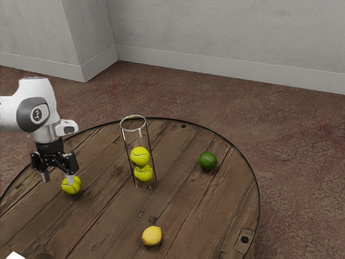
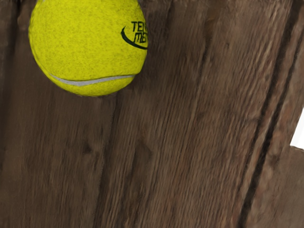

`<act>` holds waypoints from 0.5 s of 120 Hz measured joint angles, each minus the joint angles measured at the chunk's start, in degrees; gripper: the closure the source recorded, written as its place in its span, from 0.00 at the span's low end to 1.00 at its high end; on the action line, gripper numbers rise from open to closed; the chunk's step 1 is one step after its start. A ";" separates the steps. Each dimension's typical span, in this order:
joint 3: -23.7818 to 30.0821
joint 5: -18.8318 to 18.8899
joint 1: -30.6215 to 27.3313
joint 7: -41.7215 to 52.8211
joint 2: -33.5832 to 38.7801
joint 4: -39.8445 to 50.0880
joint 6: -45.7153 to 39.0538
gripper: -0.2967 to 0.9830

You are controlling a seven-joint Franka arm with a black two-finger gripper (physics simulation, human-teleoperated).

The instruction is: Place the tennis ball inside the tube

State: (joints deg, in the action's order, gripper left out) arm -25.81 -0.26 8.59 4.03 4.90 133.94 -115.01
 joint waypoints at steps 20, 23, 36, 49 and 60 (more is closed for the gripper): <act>-0.76 -0.28 -1.85 2.35 -3.76 1.27 -13.84 0.24; -0.82 -0.63 -2.14 2.67 -4.50 1.30 -15.19 0.24; -0.90 -1.77 -3.32 3.92 -7.34 1.34 -20.00 0.24; -0.84 -2.80 -2.53 4.96 -8.77 1.30 -22.93 0.24; -0.82 -3.76 -1.26 5.72 -10.11 1.26 -24.47 0.25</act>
State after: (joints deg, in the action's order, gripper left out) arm -26.63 -4.02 7.34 9.74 -5.20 135.20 -139.48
